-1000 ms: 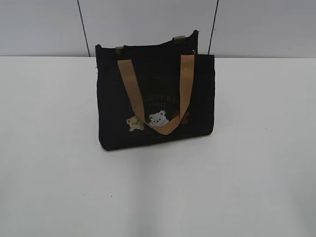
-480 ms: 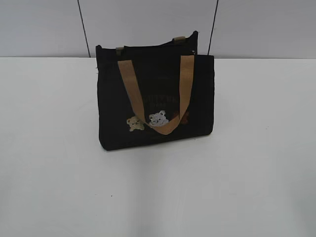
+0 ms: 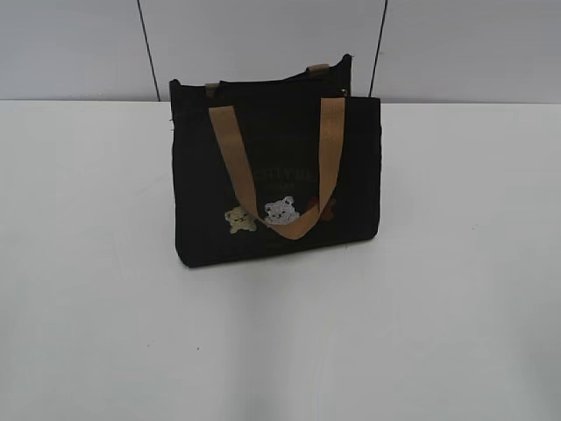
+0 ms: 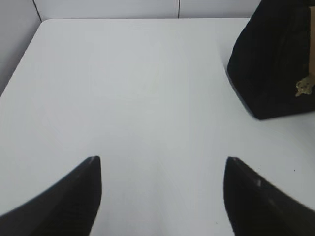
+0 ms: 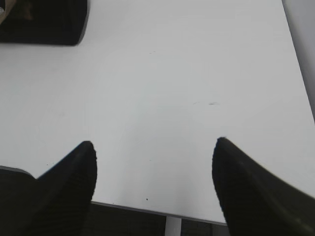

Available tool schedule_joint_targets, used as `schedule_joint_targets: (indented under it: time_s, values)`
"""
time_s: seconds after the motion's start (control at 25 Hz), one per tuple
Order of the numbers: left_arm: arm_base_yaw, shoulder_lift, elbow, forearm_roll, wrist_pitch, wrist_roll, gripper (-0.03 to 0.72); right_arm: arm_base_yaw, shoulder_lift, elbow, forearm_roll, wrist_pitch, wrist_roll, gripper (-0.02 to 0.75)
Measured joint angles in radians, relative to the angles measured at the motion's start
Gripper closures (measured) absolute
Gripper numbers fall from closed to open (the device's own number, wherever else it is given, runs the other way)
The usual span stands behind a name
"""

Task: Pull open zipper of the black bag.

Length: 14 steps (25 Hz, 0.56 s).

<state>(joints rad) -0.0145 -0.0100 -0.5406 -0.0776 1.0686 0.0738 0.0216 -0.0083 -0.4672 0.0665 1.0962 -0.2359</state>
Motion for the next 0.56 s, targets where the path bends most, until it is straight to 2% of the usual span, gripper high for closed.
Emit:
schedule_joint_targets:
  time_s: [0.16,0.56]
  values:
    - [0.021,0.000,0.000,0.000,0.000,0.000,0.111,-0.017,0.000,0.000,0.000,0.000,0.000,0.184]
    - [0.021,0.000,0.001,0.000,-0.001,0.000,0.111,-0.032,0.000,0.002,0.000,0.000,0.000,0.184]
